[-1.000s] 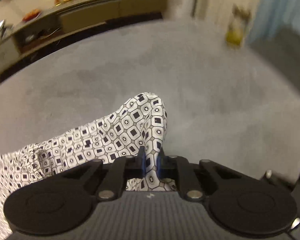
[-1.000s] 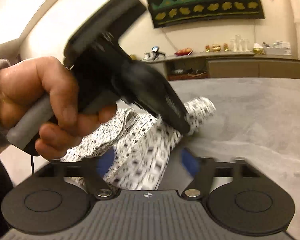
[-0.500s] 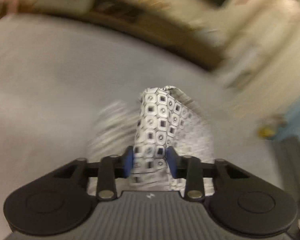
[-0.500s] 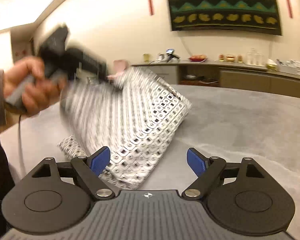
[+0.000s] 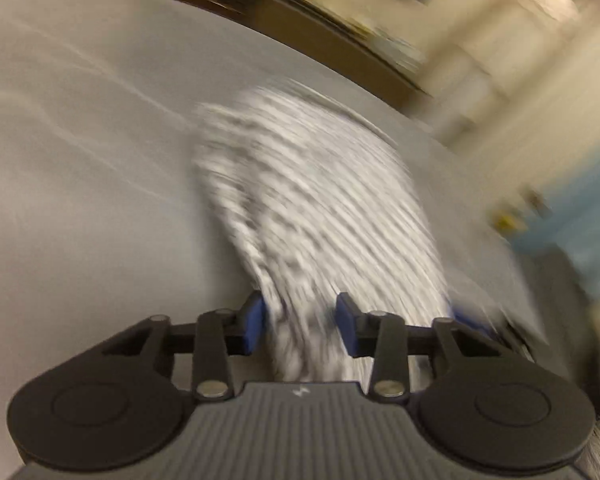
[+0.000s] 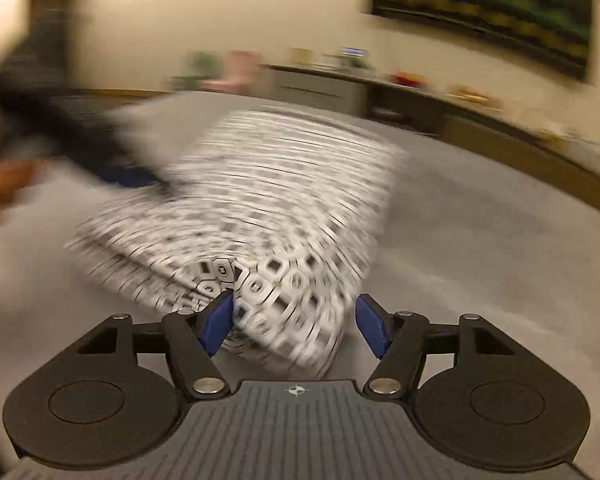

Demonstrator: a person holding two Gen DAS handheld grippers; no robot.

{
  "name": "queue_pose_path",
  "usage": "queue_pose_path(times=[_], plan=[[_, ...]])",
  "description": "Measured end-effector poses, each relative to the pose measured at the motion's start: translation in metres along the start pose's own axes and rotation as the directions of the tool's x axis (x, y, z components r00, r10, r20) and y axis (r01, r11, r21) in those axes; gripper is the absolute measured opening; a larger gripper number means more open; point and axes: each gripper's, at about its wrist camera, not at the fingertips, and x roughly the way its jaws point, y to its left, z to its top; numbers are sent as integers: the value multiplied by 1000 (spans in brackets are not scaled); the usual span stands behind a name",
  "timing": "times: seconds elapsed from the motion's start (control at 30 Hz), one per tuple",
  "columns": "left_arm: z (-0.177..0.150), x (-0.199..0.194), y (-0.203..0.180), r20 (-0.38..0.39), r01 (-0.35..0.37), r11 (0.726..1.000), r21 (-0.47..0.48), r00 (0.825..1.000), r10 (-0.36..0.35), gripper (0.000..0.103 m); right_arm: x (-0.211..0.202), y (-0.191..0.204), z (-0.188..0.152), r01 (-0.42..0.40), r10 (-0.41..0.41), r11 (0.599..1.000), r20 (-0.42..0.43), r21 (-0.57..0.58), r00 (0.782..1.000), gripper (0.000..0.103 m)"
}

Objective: Fold clothes

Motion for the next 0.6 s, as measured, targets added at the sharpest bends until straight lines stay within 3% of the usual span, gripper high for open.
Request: queue_pose_path(times=[0.07,0.1,0.17,0.27,0.43,0.5,0.53,0.57,0.6], plan=[[-1,-7,-16,22,32,998,59,999,-33,35,2,-25,-1,157,-157,987,-18,30,988,68],[0,-11,-23,36,46,995,84,998,-49,35,2,-19,2,143,-142,990,-18,19,990,69],[9,-24,-17,106,30,998,48,994,-35,39,3,-7,7,114,-114,994,-20,-3,993,69],[37,-35,6,190,-44,998,-53,980,53,46,5,11,14,70,-70,997,-23,-37,997,74],[81,11,9,170,-161,987,-10,972,160,52,8,41,26,-4,1,996,-32,-92,999,75],[89,31,5,168,-218,975,39,963,209,52,9,53,31,-34,30,993,-37,-113,999,59],[90,35,6,178,-258,965,54,953,245,48,10,59,34,-49,44,991,-39,-124,998,37],[93,38,12,174,-298,954,29,942,288,43,10,64,36,-63,58,989,-42,-133,997,33],[96,40,21,152,-295,955,-41,942,298,40,9,61,36,-71,65,989,-51,-128,997,33]])
